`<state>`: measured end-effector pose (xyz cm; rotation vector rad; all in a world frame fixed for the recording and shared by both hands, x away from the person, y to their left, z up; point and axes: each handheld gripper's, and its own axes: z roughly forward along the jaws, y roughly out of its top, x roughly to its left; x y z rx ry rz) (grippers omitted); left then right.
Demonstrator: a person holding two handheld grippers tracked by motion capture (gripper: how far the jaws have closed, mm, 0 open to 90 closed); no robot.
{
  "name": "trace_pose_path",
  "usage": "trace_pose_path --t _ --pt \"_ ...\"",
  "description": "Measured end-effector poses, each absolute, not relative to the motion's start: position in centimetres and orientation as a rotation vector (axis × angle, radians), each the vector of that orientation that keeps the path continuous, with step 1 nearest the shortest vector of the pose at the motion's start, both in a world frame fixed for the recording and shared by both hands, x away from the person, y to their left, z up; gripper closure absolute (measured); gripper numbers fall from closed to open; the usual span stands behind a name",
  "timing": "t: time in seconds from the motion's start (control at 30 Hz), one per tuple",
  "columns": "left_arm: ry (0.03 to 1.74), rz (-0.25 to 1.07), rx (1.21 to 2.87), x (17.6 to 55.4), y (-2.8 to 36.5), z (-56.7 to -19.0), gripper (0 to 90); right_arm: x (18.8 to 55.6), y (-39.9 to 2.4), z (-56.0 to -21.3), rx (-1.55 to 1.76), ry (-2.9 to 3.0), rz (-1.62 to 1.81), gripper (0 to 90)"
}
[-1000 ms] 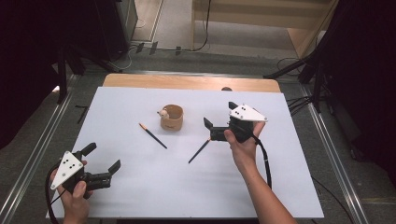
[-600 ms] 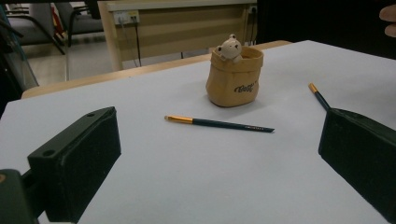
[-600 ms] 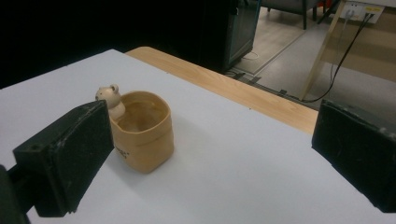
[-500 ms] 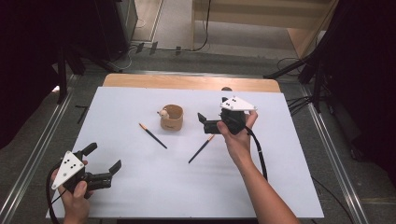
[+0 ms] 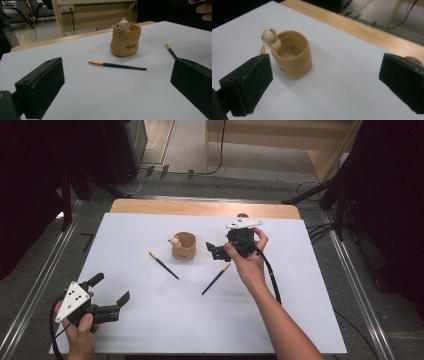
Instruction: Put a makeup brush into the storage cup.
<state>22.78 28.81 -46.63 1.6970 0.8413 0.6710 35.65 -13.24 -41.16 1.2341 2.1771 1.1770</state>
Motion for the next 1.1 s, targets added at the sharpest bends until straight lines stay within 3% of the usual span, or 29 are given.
trace_pose_path --t 1.1 --pt "0.841 0.676 1.705 22.8 28.8 -46.6 0.0 38.8 -10.0 -47.2 1.714 2.568 0.327 0.1"
